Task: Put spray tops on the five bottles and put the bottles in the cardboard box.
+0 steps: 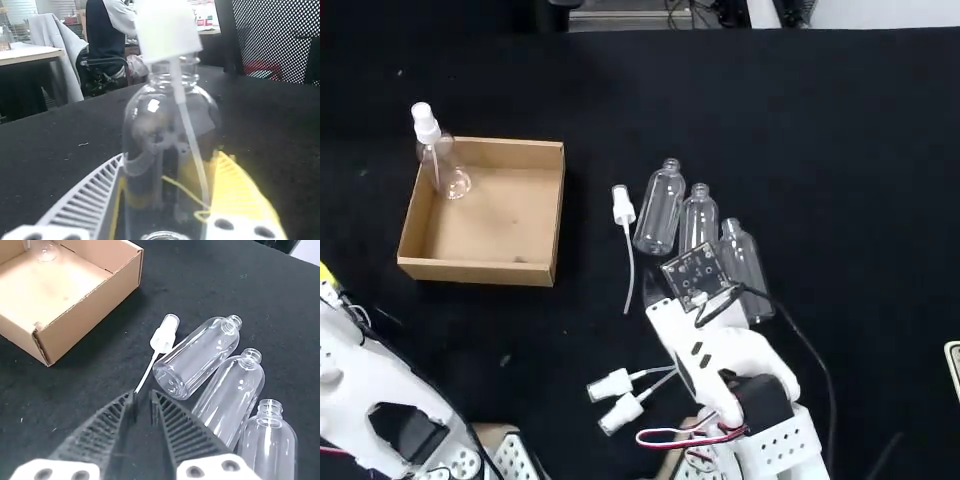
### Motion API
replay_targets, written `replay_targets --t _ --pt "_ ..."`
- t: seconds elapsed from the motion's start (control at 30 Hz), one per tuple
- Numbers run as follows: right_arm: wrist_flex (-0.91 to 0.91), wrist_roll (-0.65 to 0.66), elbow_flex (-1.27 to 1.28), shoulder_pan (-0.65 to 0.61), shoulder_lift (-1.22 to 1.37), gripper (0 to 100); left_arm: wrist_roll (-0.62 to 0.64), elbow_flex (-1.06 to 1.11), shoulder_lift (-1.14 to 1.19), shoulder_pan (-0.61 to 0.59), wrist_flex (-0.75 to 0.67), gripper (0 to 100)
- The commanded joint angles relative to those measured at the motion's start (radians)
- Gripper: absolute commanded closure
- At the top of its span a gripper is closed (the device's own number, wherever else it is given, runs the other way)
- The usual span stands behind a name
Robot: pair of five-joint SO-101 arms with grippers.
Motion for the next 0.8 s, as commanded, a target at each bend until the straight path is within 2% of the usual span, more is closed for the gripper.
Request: replay_targets --t 0.0,0.5,0.77 --pt "0.005 -0.008 -0.012 -0.012 -0.019 97.3 -0.006 0.004 0.000 -0.005 -0.026 71" --pt "0.002 -0.008 -0.010 -0.012 -0.019 97.3 -0.005 -0.004 -0.015 -0.007 -0.032 71" --pt "0.000 -0.008 -0.010 -0.012 -0.019 97.3 0.043 0.116 -0.219 0.005 -0.026 71"
